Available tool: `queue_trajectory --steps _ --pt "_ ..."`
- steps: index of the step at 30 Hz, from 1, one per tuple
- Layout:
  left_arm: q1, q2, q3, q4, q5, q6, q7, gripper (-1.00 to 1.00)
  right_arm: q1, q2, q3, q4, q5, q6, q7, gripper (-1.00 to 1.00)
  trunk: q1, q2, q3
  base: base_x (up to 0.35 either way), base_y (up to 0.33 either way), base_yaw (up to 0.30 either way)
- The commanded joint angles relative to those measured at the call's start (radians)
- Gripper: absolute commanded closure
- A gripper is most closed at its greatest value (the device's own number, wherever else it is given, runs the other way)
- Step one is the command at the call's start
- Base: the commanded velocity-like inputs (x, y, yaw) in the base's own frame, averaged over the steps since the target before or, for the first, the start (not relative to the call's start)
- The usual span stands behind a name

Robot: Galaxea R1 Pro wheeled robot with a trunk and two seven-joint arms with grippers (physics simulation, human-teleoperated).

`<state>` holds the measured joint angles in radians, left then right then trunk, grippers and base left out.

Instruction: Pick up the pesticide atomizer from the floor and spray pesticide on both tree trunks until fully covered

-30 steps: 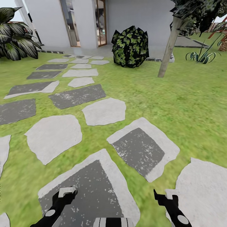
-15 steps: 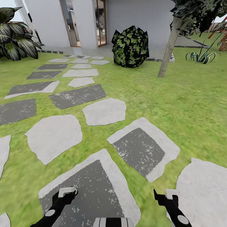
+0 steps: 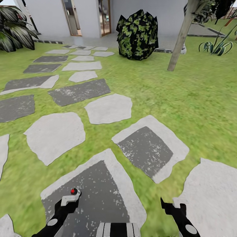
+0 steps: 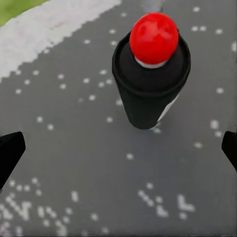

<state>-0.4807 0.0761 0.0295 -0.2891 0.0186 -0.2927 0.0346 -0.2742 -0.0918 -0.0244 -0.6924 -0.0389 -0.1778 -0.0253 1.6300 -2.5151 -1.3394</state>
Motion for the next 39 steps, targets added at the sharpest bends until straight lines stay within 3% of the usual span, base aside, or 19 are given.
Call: queue_trajectory --steps 1,7,30,39 --pt "-0.001 0.000 0.001 0.001 0.002 -0.004 0.000 -1.00 0.000 0.000 0.001 0.001 -0.004 -0.003 -0.002 -1.00 0.000 -0.001 -0.006 0.000 0.000 0.000" --pt "-0.001 -0.001 0.001 0.001 0.001 -0.013 0.000 -1.00 0.000 0.000 0.001 0.001 -0.004 -0.003 -0.002 -1.00 0.001 -0.001 -0.022 0.000 0.000 0.000" --pt "0.001 -0.001 0.001 0.001 0.001 -0.020 -0.001 -1.00 0.000 0.000 0.003 0.001 -0.004 -0.003 -0.002 -1.00 0.001 -0.001 -0.025 0.000 0.000 -0.044" --pt "-0.001 0.001 0.001 0.001 0.001 -0.020 -0.001 -1.00 0.000 0.001 0.004 0.001 -0.004 -0.003 -0.002 -1.00 0.002 -0.001 -0.037 0.000 0.000 0.000"
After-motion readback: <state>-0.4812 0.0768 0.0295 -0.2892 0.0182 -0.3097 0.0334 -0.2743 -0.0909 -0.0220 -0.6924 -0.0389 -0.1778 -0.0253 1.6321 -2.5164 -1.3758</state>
